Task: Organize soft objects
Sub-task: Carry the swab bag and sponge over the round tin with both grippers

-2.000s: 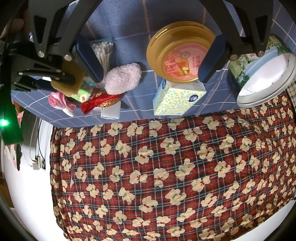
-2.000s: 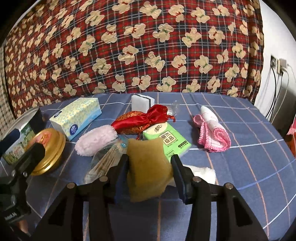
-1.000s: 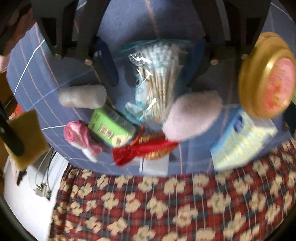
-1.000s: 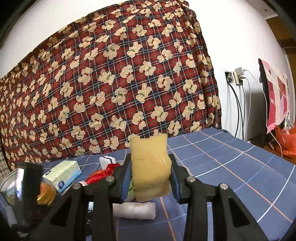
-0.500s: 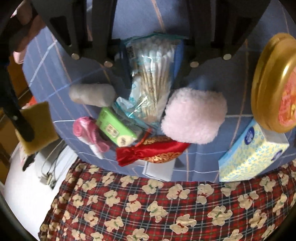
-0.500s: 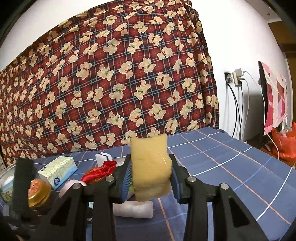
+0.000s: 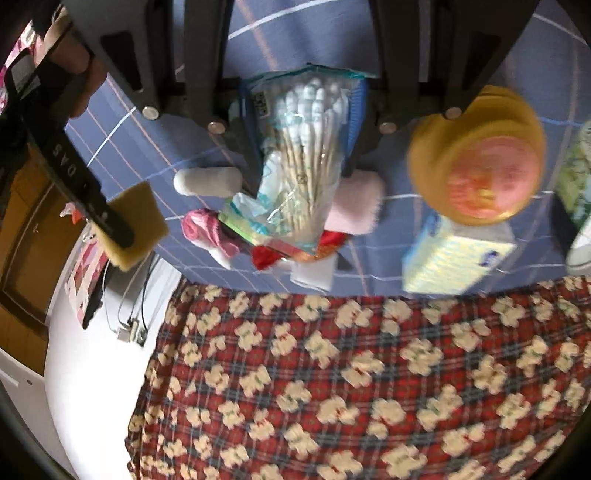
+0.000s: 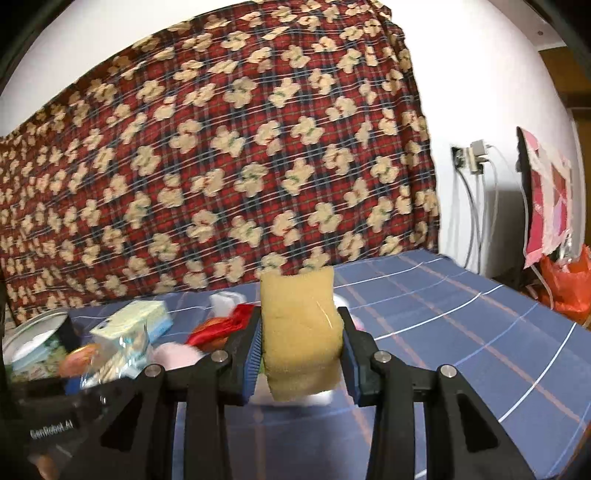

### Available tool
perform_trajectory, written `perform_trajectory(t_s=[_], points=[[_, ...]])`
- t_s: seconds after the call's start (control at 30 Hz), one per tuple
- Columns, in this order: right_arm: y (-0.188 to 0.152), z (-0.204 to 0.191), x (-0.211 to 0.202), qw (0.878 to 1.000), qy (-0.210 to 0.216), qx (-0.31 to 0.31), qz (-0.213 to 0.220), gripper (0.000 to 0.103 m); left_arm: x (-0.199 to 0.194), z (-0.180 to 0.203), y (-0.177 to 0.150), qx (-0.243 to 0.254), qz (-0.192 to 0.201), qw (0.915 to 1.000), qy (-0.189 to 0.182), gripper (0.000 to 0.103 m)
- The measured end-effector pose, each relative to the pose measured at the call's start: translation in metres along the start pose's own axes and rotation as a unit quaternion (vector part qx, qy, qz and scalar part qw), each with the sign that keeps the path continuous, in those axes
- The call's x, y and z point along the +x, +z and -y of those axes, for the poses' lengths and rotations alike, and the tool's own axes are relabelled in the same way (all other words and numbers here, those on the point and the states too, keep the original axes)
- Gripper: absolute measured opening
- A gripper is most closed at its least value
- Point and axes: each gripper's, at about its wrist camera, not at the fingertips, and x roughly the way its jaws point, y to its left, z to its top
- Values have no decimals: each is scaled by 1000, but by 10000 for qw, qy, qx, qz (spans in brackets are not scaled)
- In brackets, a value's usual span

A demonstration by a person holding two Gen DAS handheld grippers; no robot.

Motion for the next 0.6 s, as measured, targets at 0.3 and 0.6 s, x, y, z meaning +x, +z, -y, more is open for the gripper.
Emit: perform_trajectory(t_s=[0.3,0.6], points=[[-14,-65,-12,9982,522,-293,-79,41,-36,-32,-5,93,307,9984,469,39],[-14,-120,-16,9927,1097,-456,-190,41,-68,-62,-6,74,692,9947,756,39]])
